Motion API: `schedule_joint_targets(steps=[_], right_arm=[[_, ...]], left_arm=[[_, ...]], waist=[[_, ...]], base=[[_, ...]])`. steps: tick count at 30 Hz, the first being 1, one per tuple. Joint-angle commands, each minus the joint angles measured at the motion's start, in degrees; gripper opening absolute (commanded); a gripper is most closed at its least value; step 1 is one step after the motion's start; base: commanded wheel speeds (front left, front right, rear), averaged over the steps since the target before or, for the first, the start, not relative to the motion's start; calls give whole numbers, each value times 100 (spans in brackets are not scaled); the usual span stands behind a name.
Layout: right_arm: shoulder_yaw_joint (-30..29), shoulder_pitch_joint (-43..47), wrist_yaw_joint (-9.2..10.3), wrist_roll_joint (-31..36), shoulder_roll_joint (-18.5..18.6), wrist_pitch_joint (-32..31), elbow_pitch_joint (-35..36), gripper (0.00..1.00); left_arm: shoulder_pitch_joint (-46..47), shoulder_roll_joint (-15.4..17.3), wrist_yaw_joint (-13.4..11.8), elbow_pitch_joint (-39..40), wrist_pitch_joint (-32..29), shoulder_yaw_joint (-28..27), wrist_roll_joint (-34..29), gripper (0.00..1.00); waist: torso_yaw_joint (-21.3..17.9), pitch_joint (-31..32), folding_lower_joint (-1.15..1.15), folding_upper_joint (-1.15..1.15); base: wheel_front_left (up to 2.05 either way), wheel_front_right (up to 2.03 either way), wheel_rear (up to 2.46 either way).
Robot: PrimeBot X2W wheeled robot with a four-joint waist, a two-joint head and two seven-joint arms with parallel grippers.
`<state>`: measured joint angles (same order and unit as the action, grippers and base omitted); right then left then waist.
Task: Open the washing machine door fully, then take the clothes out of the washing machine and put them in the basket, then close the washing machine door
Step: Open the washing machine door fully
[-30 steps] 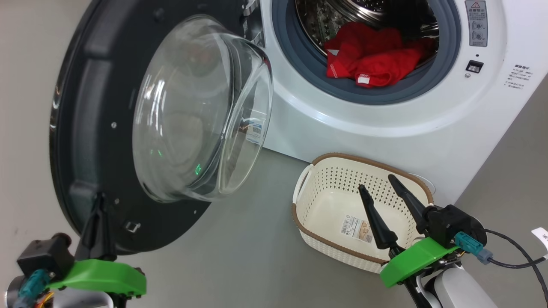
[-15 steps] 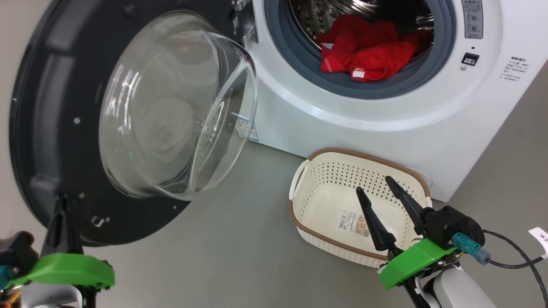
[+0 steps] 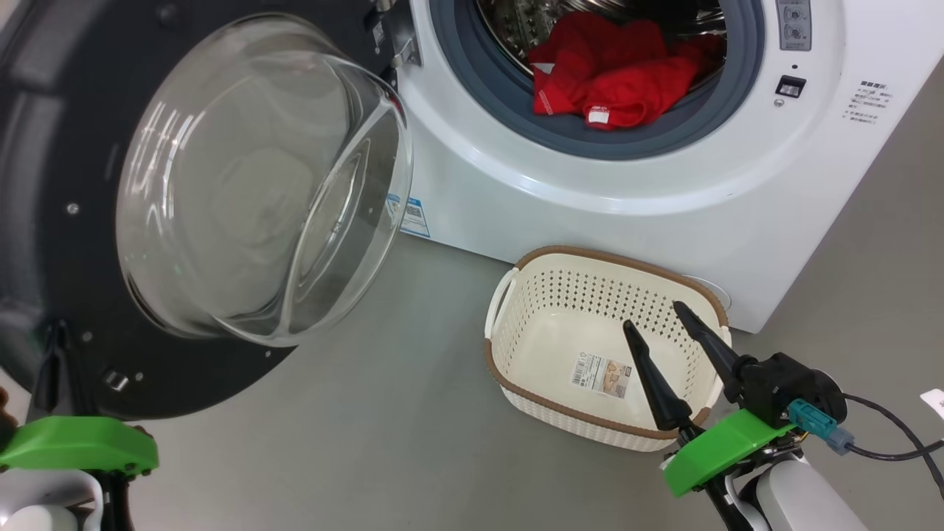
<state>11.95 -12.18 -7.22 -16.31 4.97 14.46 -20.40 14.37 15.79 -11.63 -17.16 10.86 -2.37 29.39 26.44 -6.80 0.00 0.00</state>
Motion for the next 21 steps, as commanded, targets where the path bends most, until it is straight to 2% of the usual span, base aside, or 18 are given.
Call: schedule_joint_targets(steps=[1,9,21], right_arm=[[113,-227,-26,22,-8,54,128,100],[33,-265,-26,51,35,54,151,100],[2,-337,-26,42,56,54,164,100]], left_arm=[[268,346,-62,36,69,-347,34,0],[470,503,-81,-313,197,-393,-50,0],[897,605,250,-1183,378,-460,-47,0]], waist=[[-19,-22,0,0],[-13,-119,0,0],[-89,-273,0,0]], base=[[0,0,0],[0,0,0],[0,0,0]])
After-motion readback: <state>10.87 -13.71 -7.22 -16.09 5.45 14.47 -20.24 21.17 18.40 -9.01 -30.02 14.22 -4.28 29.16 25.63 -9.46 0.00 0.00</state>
